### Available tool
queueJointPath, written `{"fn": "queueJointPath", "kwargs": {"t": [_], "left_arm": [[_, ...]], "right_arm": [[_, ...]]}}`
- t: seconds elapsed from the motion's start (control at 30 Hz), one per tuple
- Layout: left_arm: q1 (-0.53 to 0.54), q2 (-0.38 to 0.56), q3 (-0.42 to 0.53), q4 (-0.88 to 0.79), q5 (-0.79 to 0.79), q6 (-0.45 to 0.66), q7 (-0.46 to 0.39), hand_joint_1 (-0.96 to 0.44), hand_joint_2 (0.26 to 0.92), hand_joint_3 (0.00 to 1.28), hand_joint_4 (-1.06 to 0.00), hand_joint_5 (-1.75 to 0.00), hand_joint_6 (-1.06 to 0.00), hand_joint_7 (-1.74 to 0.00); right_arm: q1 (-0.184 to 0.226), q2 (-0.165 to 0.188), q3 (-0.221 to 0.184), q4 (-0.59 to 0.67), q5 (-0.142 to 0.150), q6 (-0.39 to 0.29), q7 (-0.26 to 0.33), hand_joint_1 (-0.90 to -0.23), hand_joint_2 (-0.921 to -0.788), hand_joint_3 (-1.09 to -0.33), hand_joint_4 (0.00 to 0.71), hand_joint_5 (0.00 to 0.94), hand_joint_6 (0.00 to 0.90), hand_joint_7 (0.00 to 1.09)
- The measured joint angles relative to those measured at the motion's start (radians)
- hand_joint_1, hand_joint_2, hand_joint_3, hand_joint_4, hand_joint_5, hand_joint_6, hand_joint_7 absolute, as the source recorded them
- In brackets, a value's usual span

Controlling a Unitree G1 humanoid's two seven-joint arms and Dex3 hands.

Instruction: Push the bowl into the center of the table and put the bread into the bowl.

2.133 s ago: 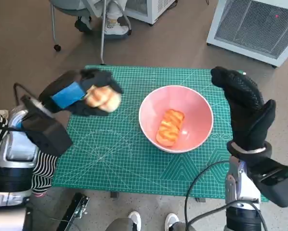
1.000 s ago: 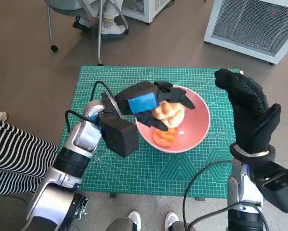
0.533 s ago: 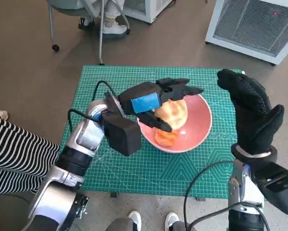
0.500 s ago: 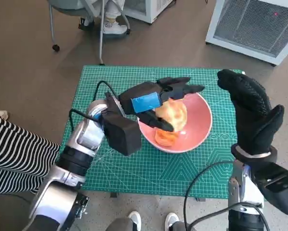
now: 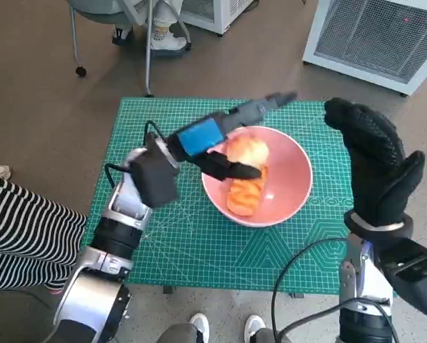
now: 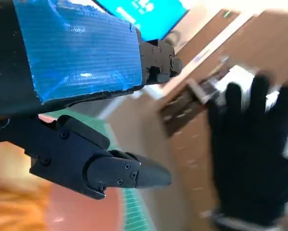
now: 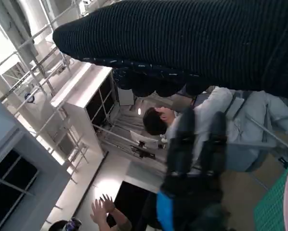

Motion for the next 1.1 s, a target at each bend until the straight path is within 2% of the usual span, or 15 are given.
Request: {"fn": "queueJointPath", "kwargs": {"t": [0.33,0.4,0.6,0.8,0.97,1.07,1.1], "left_arm": [[0.019,-0.065,0.119,-0.047,-0.159,-0.003,0.009,-0.87,0.921,0.49,0.00,0.00,-0.08,-0.09],[0.035,-0.086,0.134,-0.082,-0.183,-0.004,0.024,-0.85,0.921,0.51,0.00,0.00,-0.03,-0.18],[0.068,-0.132,0.165,-0.158,-0.244,-0.004,0.039,-0.84,0.921,0.53,0.00,0.00,0.00,-0.26],[0.079,-0.145,0.191,-0.167,-0.283,-0.004,0.016,-0.84,0.921,0.53,0.00,0.00,0.00,-0.30],[0.084,-0.147,0.200,-0.167,-0.284,-0.004,0.006,-0.84,0.921,0.53,0.00,0.00,0.00,-0.30],[0.084,-0.147,0.210,-0.166,-0.293,-0.003,-0.004,-0.83,0.921,0.49,-0.03,-0.01,0.00,-0.34],[0.084,-0.147,0.217,-0.165,-0.304,-0.003,-0.012,-0.83,0.921,0.44,-0.05,-0.02,0.00,-0.35]], "right_arm": [[-0.037,-0.019,-0.005,-0.001,-0.004,0.021,-0.019,-0.699,-0.921,-0.778,0.263,0.003,0.091,0.42],[-0.043,-0.022,-0.005,-0.003,-0.006,0.028,-0.025,-0.697,-0.921,-0.779,0.262,0.002,0.097,0.42],[-0.075,-0.031,-0.006,-0.007,-0.026,0.046,-0.046,-0.690,-0.921,-0.781,0.261,0.002,0.114,0.43],[-0.104,-0.033,-0.006,-0.008,-0.040,0.054,-0.059,-0.684,-0.921,-0.783,0.261,0.001,0.123,0.43],[-0.107,-0.033,-0.006,-0.008,-0.040,0.056,-0.061,-0.683,-0.921,-0.784,0.261,0.001,0.125,0.43],[-0.112,-0.033,-0.005,-0.005,-0.044,0.059,-0.066,-0.682,-0.921,-0.784,0.257,0.000,0.127,0.42],[-0.118,-0.033,-0.004,-0.002,-0.046,0.062,-0.070,-0.687,-0.921,-0.783,0.253,0.000,0.127,0.42]]}}
